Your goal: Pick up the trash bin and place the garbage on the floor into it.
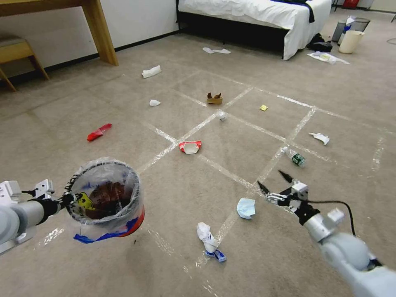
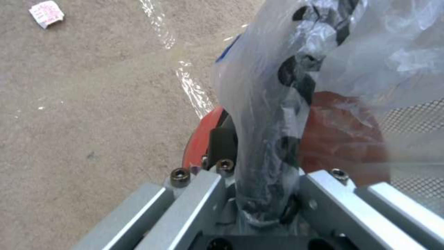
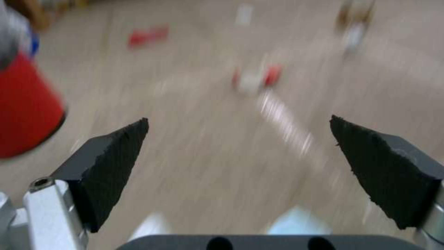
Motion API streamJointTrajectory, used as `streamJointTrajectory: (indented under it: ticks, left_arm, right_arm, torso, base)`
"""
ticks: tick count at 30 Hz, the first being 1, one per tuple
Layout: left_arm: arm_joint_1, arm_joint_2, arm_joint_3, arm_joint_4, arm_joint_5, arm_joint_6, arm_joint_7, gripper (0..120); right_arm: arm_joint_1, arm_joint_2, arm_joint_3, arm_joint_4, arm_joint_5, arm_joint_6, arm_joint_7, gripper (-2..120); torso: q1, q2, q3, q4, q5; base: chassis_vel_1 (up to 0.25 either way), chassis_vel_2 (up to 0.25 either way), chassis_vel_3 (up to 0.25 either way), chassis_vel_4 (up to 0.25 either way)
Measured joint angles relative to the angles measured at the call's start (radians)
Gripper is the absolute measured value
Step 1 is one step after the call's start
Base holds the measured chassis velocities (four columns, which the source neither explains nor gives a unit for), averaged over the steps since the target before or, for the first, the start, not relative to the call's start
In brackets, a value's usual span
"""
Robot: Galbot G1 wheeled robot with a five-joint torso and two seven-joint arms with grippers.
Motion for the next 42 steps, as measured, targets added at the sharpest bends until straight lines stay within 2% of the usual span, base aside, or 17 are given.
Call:
streamJointTrajectory:
  ticks: [1,2,3,5,6,7,8,9,10,11,12,13,15,18,28,36,42]
  left_arm:
    - [0.002,0.000,0.000,-0.001,0.008,-0.001,0.000,1]
    - [0.005,-0.001,0.000,-0.001,0.012,-0.001,0.000,1]
    - [0.005,-0.001,0.000,-0.001,0.012,-0.001,0.000,1]
    - [0.007,-0.010,-0.002,0.002,0.023,-0.003,-0.004,1]
    - [0.007,-0.010,-0.002,0.002,0.023,-0.003,-0.004,1]
    - [0.009,-0.014,-0.003,0.002,0.026,-0.003,-0.006,1]
    - [0.016,-0.022,-0.004,0.001,0.032,-0.004,-0.008,1]
    - [0.016,-0.022,-0.004,0.001,0.032,-0.004,-0.008,1]
    - [0.019,-0.026,-0.004,-0.001,0.037,-0.004,-0.008,1]
    - [0.027,-0.033,-0.004,-0.003,0.048,-0.005,-0.008,1]
    - [0.027,-0.033,-0.004,-0.003,0.048,-0.005,-0.008,1]
    - [0.032,-0.038,-0.003,-0.004,0.056,-0.005,-0.008,1]
    - [0.034,-0.040,-0.002,-0.005,0.059,-0.005,-0.008,1]
    - [0.041,-0.059,0.014,-0.006,0.086,-0.006,-0.007,1]
    - [0.045,-0.090,0.032,0.008,0.117,-0.006,-0.001,1]
    - [0.034,-0.093,0.045,0.030,0.126,-0.005,0.007,1]
    - [0.035,-0.089,0.049,0.031,0.128,-0.004,0.012,1]
  right_arm:
    - [0.067,-0.064,-0.086,0.048,0.100,-0.122,0.065,100]
    - [0.137,-0.085,-0.156,0.078,0.181,-0.194,0.127,100]
    - [0.137,-0.085,-0.156,0.078,0.181,-0.194,0.127,100]
    - [0.301,-0.074,-0.306,0.112,0.330,-0.382,0.276,100]
    - [0.301,-0.074,-0.306,0.112,0.330,-0.382,0.276,100]
    - [0.356,-0.054,-0.362,0.119,0.363,-0.437,0.340,100]
    - [0.434,-0.014,-0.436,0.132,0.426,-0.519,0.478,100]
    - [0.434,-0.014,-0.436,0.132,0.426,-0.519,0.478,100]
    - [0.473,0.012,-0.465,0.141,0.469,-0.566,0.564,100]
    - [0.540,0.069,-0.516,0.162,0.556,-0.652,0.725,100]
    - [0.540,0.069,-0.516,0.162,0.556,-0.652,0.725,100]
    - [0.575,0.106,-0.554,0.173,0.590,-0.682,0.821,100]
    - [0.586,0.121,-0.569,0.177,0.598,-0.686,0.859,100]
    - [0.608,0.188,-0.630,0.180,0.687,-0.714,1.033,100]
    - [0.541,0.275,-0.655,0.050,0.651,-0.719,1.115,100]
    - [0.507,0.347,-0.651,-0.042,0.563,-0.708,1.024,100]
    - [0.529,0.411,-0.692,-0.109,0.510,-0.688,1.010,100]
  torso:
    - [0.000,0.000,0.000,-0.0004,-0.0004]
    - [0.000,0.000,0.000,-0.0002,-0.0007]
    - [0.000,0.000,0.000,-0.0002,-0.0007]
    - [0.000,0.000,0.000,0.0002,-0.0003]
    - [0.000,0.000,0.000,0.0002,-0.0003]
    - [0.000,0.000,0.000,0.0000,-0.0005]
    - [0.000,0.000,0.000,-0.0001,-0.0001]
    - [0.000,0.000,0.000,-0.0001,-0.0001]
    - [0.000,0.000,0.000,-0.0001,-0.0001]
    - [0.000,0.000,0.000,0.0001,-0.0006]
    - [0.000,0.000,0.000,0.0001,-0.0006]
    - [0.000,0.000,0.000,0.0005,-0.0004]
    - [0.000,0.000,0.000,0.0005,-0.0004]
    - [0.000,0.000,0.000,0.0000,-0.0006]
    - [0.000,0.000,0.000,-0.0001,-0.0004]
    - [0.000,0.000,0.000,-0.0001,-0.0006]
    - [0.000,0.000,0.000,0.0000,-0.0004]
  base:
    - [0.000,0.000,0.000,0.000]
    - [0.000,0.000,0.000,0.000]
    - [0.000,0.000,0.000,0.000]
    - [0.000,0.000,0.000,0.000]
    - [0.000,0.000,0.000,0.000]
    - [0.000,0.000,0.000,0.000]
    - [0.000,0.000,0.000,0.000]
    - [0.000,0.000,0.000,0.000]
    - [0.000,0.000,0.000,0.000]
    - [0.000,0.000,0.000,0.000]
    - [0.000,0.000,0.000,0.000]
    - [0.000,0.000,0.000,0.000]
    - [0.000,0.000,0.000,0.000]
    - [0.000,0.000,0.000,0.000]
    - [0.000,0.000,0.000,0.000]
    - [0.000,0.000,0.000,0.000]
    - [0.000,0.000,0.000,0.000]
